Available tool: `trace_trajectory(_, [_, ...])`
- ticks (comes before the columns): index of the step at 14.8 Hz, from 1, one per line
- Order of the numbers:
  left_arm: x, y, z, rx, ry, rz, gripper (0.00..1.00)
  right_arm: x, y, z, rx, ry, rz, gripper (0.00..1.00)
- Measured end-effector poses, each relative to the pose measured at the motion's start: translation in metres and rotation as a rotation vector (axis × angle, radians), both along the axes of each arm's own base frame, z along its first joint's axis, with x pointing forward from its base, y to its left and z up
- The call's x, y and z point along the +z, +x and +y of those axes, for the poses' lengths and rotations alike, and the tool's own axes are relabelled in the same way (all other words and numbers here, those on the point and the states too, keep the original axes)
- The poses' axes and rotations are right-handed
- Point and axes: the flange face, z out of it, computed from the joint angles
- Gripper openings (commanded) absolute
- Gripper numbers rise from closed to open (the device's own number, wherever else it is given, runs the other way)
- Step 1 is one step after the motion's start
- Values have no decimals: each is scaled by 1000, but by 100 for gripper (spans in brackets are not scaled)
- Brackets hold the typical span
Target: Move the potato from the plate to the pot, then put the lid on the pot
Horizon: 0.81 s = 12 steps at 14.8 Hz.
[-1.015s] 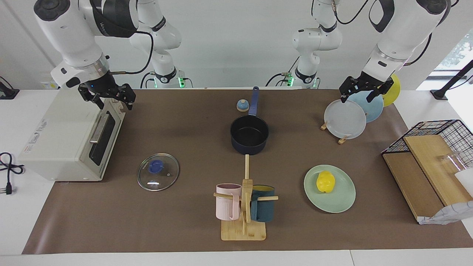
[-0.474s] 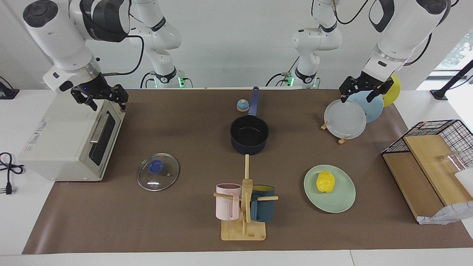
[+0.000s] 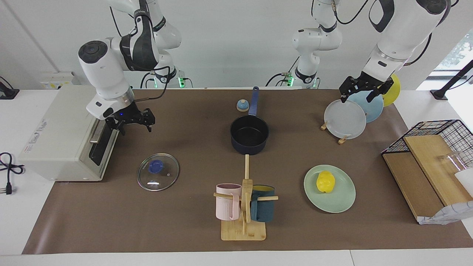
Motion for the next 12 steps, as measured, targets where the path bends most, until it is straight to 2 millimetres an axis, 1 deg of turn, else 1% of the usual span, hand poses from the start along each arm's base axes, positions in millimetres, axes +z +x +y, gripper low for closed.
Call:
trace_trajectory(4, [0, 0, 0, 0, 0, 0, 100, -62, 27, 2, 2, 2, -23, 100])
trace_trajectory(7, [0, 0, 0, 0, 0, 0, 100, -99, 39, 7, 6, 10, -28, 100])
trace_trajectory(10, [0, 0, 0, 0, 0, 0, 100, -127, 46, 9, 1, 22, -33, 100])
trace_trajectory(12, [0, 0, 0, 0, 0, 0, 100, -134, 47, 11, -4, 30, -28, 100])
